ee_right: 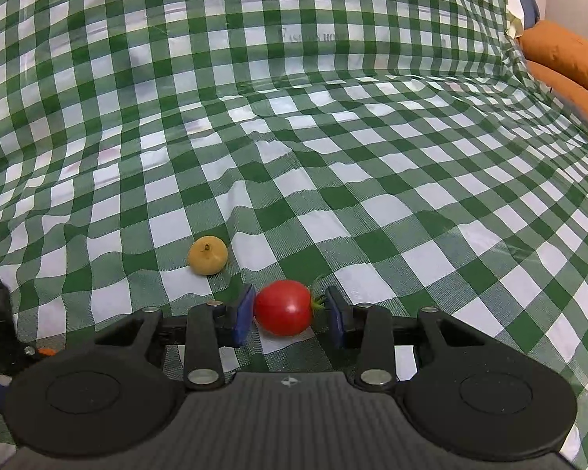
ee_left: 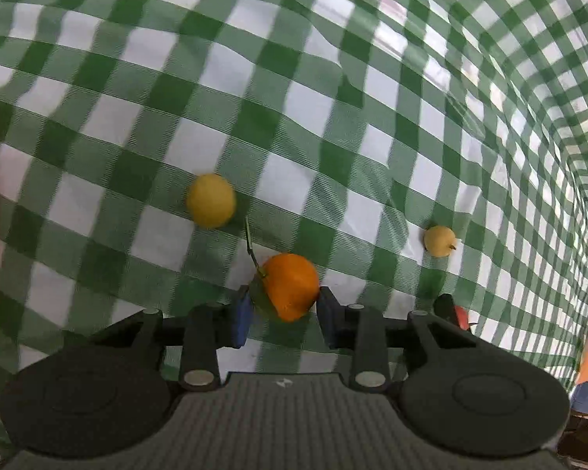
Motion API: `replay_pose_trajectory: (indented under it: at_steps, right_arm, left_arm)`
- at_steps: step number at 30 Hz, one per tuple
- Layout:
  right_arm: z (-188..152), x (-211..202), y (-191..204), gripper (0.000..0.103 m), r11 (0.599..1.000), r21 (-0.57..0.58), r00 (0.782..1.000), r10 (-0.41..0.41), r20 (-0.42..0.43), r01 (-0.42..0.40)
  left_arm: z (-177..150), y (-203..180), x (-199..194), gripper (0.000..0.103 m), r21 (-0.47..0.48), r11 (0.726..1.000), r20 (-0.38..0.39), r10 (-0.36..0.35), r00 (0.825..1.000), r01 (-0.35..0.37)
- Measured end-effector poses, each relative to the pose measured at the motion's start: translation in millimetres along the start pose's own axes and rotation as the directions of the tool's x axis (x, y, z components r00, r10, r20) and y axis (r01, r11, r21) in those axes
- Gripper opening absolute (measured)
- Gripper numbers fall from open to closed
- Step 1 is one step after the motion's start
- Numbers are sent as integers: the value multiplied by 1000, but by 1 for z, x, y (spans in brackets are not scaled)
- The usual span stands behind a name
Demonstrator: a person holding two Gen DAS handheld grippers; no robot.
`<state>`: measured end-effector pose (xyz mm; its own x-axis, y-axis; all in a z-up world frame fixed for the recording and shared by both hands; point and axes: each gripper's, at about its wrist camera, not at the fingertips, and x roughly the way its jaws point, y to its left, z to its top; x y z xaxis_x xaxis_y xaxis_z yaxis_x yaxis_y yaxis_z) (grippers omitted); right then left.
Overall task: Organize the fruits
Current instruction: 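Grasp a stemmed orange with the left tool while the right tool grasps a cherry tomato, then carry the orange and tomato over the pink plate and open both tools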
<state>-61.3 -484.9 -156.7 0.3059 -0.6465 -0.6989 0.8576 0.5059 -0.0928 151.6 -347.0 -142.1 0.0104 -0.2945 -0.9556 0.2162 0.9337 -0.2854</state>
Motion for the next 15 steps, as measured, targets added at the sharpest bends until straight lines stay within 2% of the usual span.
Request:
replay_pose_trajectory:
  at_steps: [4,9,12,15]
  right_arm:
    - [4,-2,-1,40,1000,14,1000,11,17,-11]
    - [0,-16,12,40,1000,-2,998,16,56,-16]
    - [-5,-41,25,40,997,-60,996,50,77,-45]
    - [-16,-84,39,40,987,-129,988,106,113,-91]
  left_arm:
    - [-2,7,-19,39,60,998,55,-2,999,-1]
    - [-32,27,-64,39,203,978,147,22,989,-52]
    - [-56,56,-99,39,252,964,197,31,980,-81]
    - [-81,87,-132,39,283,950,264,56,963,-133]
